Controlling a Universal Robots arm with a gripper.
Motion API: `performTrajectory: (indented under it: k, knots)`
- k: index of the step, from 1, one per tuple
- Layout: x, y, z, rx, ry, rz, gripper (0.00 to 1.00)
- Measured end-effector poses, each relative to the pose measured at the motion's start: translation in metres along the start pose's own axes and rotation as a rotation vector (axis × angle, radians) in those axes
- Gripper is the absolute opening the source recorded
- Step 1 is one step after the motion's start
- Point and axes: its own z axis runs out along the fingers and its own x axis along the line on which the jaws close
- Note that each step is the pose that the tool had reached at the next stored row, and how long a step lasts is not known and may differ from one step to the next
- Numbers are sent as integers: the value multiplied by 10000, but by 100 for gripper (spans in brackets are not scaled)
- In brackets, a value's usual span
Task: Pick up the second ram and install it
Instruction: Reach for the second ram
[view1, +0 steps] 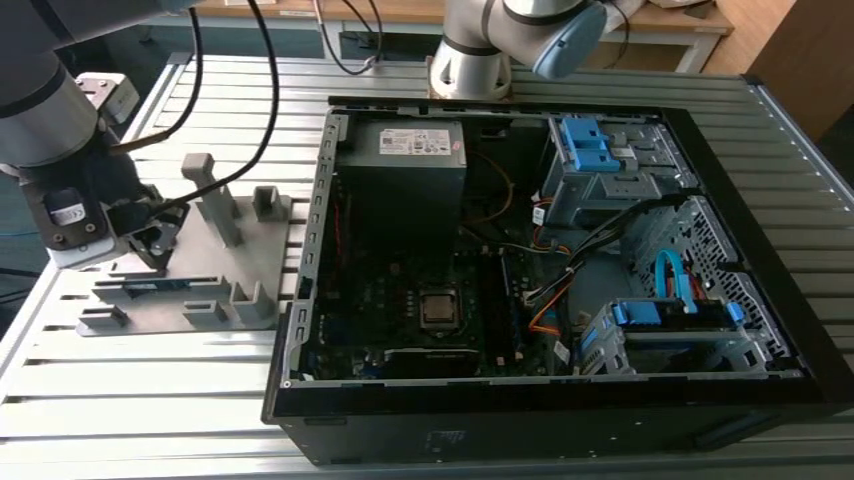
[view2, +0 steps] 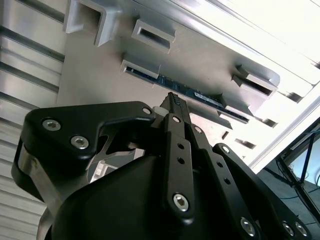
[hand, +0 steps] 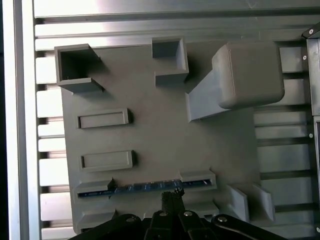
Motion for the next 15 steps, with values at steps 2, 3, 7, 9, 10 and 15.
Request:
performTrajectory:
  k: [2, 3, 7, 9, 10, 15]
  knots:
    - [2, -1, 21, -1, -1, 0, 10]
    - [3, -2, 32, -1, 0, 0, 10]
    - [8, -3, 69, 0, 0, 0, 10]
    - [10, -5, 89, -1, 0, 0, 10]
    - [11, -5, 98, 0, 0, 0, 10]
    - [16, -7, 149, 0, 0, 0, 10]
